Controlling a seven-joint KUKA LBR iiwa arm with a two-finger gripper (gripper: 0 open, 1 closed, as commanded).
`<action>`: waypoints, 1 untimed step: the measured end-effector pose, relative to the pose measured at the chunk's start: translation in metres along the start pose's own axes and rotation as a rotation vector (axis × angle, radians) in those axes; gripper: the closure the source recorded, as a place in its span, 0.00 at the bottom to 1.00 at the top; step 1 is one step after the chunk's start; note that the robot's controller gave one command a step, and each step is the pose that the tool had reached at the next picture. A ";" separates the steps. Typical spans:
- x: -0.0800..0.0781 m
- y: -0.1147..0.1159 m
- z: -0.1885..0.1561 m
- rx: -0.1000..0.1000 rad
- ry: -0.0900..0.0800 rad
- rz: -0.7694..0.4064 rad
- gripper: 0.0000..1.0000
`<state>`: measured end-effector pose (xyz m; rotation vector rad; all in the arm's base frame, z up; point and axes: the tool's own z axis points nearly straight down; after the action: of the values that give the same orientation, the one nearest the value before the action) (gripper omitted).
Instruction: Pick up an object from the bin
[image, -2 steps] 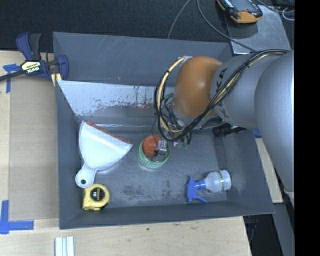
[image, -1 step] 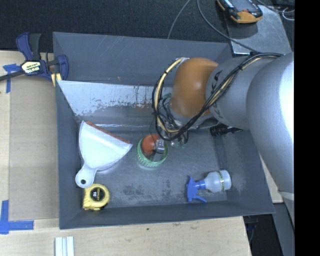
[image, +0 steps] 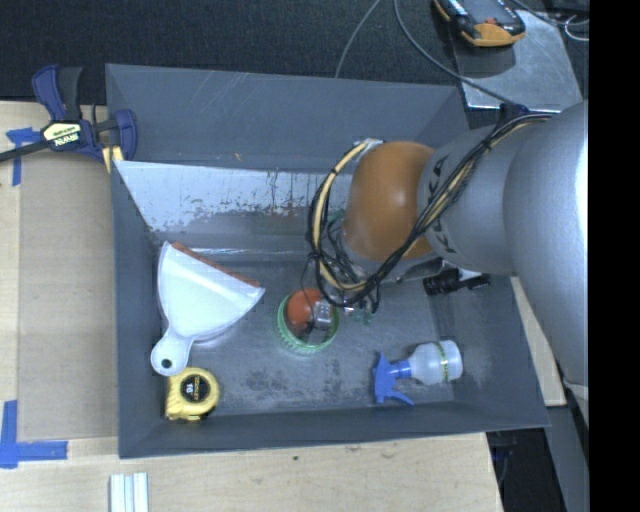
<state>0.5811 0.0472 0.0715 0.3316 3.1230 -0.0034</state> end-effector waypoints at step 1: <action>-0.001 -0.019 -0.059 -0.001 -0.008 -0.200 0.00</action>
Offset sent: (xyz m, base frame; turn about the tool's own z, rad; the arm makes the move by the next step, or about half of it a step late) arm -0.0052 -0.0179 0.0576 -0.2006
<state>0.5778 0.0284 0.1309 0.0184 3.1325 -0.0036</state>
